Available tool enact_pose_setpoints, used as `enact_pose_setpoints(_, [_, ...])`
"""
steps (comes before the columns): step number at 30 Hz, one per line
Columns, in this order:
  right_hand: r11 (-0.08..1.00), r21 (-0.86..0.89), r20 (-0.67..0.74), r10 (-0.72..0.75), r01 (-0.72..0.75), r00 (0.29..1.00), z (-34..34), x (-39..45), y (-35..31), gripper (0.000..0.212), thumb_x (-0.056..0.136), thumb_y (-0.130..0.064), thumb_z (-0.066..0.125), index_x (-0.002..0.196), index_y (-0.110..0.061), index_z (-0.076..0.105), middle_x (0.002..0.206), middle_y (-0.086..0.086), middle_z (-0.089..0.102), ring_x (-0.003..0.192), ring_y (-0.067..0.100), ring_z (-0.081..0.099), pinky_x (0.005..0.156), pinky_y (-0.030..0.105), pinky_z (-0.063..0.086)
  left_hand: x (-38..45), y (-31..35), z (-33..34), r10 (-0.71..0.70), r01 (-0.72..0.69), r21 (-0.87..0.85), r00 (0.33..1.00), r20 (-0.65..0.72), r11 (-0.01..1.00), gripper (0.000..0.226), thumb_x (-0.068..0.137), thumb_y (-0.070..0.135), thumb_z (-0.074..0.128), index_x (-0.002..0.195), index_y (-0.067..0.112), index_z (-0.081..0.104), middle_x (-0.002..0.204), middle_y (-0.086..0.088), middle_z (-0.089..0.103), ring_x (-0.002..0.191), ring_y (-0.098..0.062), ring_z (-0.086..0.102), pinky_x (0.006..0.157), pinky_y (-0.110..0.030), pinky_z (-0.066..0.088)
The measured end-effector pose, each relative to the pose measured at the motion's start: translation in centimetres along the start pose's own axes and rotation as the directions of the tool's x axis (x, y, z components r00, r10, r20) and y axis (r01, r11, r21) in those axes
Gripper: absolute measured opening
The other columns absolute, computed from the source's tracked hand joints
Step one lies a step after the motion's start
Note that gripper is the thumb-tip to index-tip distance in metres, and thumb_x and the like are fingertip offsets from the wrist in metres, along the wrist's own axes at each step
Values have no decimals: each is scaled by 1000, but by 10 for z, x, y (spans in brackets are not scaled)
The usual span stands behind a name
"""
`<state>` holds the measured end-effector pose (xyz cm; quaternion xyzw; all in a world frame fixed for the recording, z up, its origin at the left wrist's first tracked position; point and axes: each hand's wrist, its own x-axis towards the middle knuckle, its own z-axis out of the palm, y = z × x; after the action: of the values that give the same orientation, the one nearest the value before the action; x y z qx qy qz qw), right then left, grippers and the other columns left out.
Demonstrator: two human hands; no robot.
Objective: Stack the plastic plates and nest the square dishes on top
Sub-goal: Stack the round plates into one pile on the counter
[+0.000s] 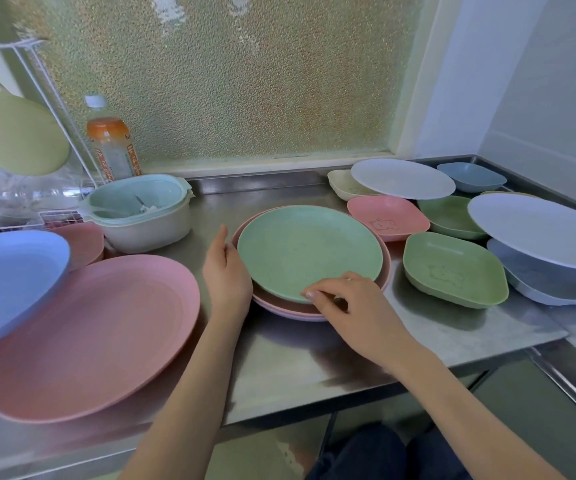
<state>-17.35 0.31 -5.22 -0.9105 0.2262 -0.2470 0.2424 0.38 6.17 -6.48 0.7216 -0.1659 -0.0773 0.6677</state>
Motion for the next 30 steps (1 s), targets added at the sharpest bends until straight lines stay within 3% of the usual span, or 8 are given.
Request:
enact_pose_setpoints(3, [998,12,-171,-61,64,983,8,0,-10,29,90,-37,48,100,-24,71,97,-10,72,93,13,57,85,40,47,-19,15,-18,267,-263,143,963,-15,954,43,95,2,34,135,11,49,144,-8,46,136,-16,37,102,-10,21])
enact_pose_setpoints(6, [984,20,-265,-165,177,950,23,3,-33,26,87,-29,50,99,-21,71,94,-8,72,92,15,60,82,40,48,-36,27,-46,464,-445,257,886,-14,858,34,91,-1,42,116,8,64,129,-7,60,122,-19,52,96,-12,30])
enact_pose_setpoints(12, [901,79,94,-432,426,897,74,4,-86,33,84,-17,56,115,-25,64,112,-7,68,109,16,54,90,35,39,-39,27,-146,611,-367,626,758,-228,688,31,80,-1,48,100,9,70,102,-9,70,102,-34,55,85,-34,39])
enact_pose_setpoints(15, [856,60,208,-513,513,832,96,4,-104,33,87,-20,59,119,-25,62,120,-6,66,119,15,48,94,33,30,-19,17,-193,499,-118,796,830,-249,594,34,81,1,51,111,6,65,119,-14,65,120,-38,48,102,-50,32])
enact_pose_setpoints(18, [849,12,200,-519,528,831,108,5,-112,25,83,-23,61,106,-26,68,98,-3,73,105,19,57,87,31,24,-12,7,-215,260,69,841,935,-242,536,42,83,7,49,123,13,59,123,-12,61,129,-31,41,107,-68,2])
enact_pose_setpoints(23, [853,-67,140,-505,517,852,114,7,-110,9,67,-22,66,73,-27,70,69,-14,70,77,16,63,83,34,31,-8,-5,-220,265,125,884,927,-266,451,30,75,-4,43,80,10,69,71,-14,64,90,-37,55,104,-73,-1])
enact_pose_setpoints(26, [832,-93,80,-542,547,837,113,6,-109,9,65,-19,66,70,-25,68,65,-13,67,75,15,61,90,38,38,-7,-12,-222,281,106,879,924,-260,465,29,77,-4,42,74,12,65,64,-12,63,83,-37,55,105,-70,-4])
enact_pose_setpoints(30, [785,-169,13,-603,596,798,97,10,-104,13,67,-9,65,72,-21,67,68,-10,66,77,18,60,103,56,27,-7,-9,-224,311,10,844,927,-209,537,22,85,5,48,70,14,62,63,-7,61,80,-34,53,109,-63,-5])
